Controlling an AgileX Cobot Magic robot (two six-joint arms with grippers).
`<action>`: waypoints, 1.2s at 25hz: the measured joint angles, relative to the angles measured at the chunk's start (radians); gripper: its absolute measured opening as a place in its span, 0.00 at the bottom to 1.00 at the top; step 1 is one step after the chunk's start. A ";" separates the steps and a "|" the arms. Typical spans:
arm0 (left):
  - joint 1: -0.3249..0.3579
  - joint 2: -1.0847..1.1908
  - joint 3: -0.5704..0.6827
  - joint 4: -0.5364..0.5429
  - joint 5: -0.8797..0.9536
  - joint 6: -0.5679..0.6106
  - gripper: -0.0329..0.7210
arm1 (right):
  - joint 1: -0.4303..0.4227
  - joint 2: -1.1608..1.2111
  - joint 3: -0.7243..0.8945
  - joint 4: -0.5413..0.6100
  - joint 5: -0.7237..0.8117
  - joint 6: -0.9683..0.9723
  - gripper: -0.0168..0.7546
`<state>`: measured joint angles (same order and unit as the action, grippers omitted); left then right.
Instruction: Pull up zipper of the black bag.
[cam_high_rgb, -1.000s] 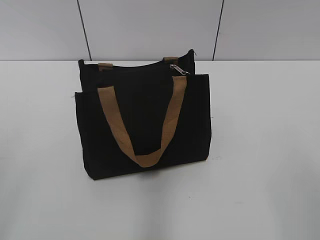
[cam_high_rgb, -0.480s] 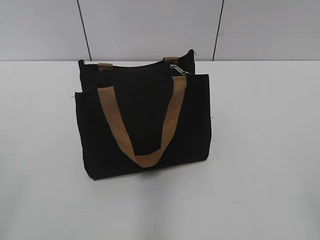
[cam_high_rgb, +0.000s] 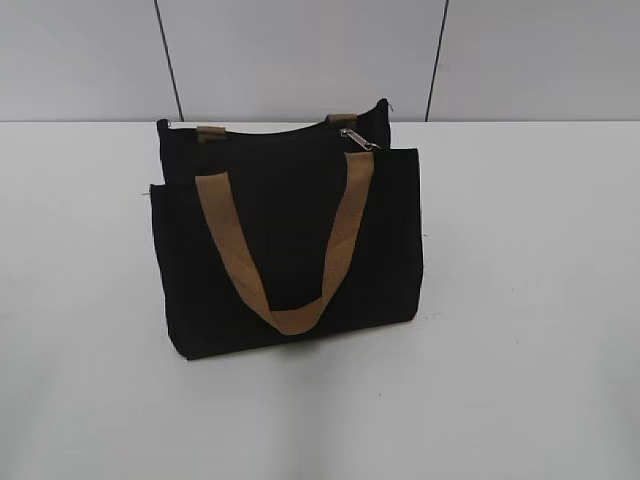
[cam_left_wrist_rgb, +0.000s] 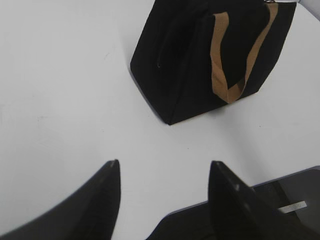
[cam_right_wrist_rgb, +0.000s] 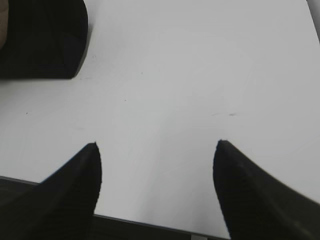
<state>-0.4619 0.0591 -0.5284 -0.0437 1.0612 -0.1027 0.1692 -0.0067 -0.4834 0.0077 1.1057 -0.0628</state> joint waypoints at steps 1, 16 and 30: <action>0.000 0.000 0.000 0.000 0.000 0.000 0.60 | 0.000 0.000 0.001 0.000 -0.001 0.000 0.72; 0.006 0.000 0.000 0.000 0.000 0.001 0.60 | -0.001 0.000 0.001 0.001 -0.006 0.000 0.72; 0.341 -0.058 0.000 0.000 -0.001 0.002 0.59 | -0.155 0.000 0.001 0.002 -0.007 0.000 0.72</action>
<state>-0.1212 0.0014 -0.5284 -0.0437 1.0600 -0.1008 0.0144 -0.0067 -0.4822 0.0094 1.0988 -0.0628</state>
